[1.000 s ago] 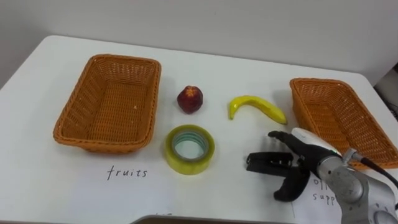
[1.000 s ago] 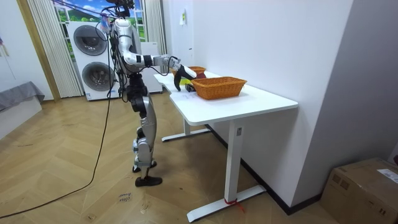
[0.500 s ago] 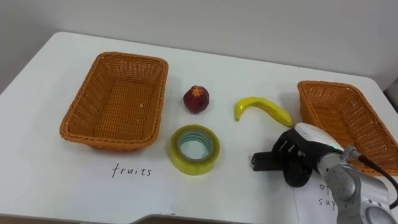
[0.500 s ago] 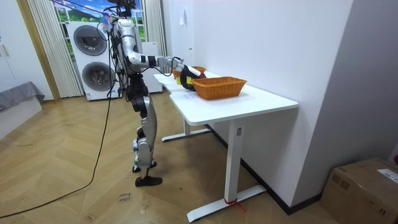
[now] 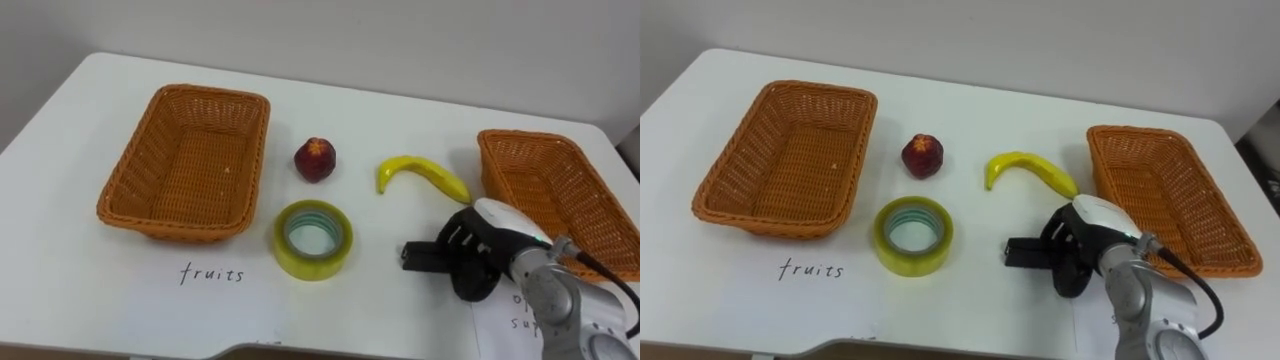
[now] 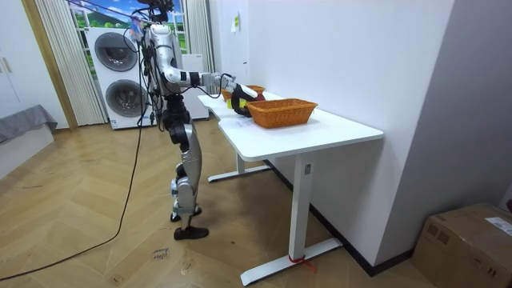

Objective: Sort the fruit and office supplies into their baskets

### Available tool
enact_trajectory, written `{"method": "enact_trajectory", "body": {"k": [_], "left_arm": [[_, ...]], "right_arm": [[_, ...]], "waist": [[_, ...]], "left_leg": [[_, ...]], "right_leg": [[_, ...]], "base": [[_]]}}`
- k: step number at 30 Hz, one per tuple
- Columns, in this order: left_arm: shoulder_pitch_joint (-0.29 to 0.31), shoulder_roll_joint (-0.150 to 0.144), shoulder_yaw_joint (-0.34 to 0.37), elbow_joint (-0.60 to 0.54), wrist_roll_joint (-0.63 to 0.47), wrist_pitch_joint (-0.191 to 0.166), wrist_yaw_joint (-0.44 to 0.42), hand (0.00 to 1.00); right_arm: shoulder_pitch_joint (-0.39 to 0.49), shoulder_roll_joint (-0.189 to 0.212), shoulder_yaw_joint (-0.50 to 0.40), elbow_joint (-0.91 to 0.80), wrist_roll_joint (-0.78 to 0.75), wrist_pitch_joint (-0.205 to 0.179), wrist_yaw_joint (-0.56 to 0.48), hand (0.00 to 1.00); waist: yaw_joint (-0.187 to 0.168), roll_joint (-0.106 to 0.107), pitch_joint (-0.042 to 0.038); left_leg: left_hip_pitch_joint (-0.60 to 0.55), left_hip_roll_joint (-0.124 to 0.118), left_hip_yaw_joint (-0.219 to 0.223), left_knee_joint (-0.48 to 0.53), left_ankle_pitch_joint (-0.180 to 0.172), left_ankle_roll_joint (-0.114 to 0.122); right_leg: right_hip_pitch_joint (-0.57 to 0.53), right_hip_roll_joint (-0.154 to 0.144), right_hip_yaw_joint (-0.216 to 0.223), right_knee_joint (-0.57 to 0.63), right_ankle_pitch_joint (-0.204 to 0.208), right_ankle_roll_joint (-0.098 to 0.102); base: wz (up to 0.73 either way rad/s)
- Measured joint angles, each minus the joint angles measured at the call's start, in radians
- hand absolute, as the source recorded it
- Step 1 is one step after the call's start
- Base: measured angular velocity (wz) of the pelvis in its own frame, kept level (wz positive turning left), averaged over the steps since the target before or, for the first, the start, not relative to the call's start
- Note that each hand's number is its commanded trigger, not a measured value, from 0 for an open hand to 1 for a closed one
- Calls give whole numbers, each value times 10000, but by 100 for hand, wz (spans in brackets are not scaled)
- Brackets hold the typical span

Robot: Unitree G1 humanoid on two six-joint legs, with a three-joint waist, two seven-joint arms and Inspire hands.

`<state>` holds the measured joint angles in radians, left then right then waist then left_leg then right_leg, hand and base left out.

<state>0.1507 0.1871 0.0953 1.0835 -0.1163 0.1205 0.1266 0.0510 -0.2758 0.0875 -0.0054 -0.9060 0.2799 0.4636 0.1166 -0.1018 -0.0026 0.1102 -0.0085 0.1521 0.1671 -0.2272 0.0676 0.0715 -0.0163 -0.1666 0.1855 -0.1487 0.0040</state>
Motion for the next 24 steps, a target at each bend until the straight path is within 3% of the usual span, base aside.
{"method": "enact_trajectory", "body": {"k": [9,12,17,21,24], "left_arm": [[30,-17,-23,-34,-114,-192,23,0],[98,-112,-6,13,-113,-228,26,0],[215,-171,158,279,-82,-490,-75,0],[365,-135,316,355,-102,-631,-256,0],[491,-137,552,367,-102,-646,-281,0]], "right_arm": [[165,-16,-137,-582,639,-24,164,100],[205,-9,-401,-842,1351,-48,291,100],[189,4,-589,-1561,2586,-411,415,100],[136,5,-1084,-1698,3515,-653,390,100],[129,8,-1425,-1759,3926,-790,190,100]], "waist": [[-71,39,-9],[-200,172,-27],[-354,292,17],[-352,194,38],[-357,-11,68]], "left_leg": [[-105,-1,-3,0,3,0],[-93,-8,-2,-10,8,4],[38,-9,70,-87,33,3],[48,-9,68,-149,33,3],[34,-10,65,-149,33,3]], "right_leg": [[-37,-3,22,-11,0,0],[-36,-8,38,-15,0,0],[-23,8,210,-5,-2,3],[-1,12,206,-11,-2,3],[-5,14,205,-13,-2,3]], "base": [[0],[0],[-6],[0],[0]]}}
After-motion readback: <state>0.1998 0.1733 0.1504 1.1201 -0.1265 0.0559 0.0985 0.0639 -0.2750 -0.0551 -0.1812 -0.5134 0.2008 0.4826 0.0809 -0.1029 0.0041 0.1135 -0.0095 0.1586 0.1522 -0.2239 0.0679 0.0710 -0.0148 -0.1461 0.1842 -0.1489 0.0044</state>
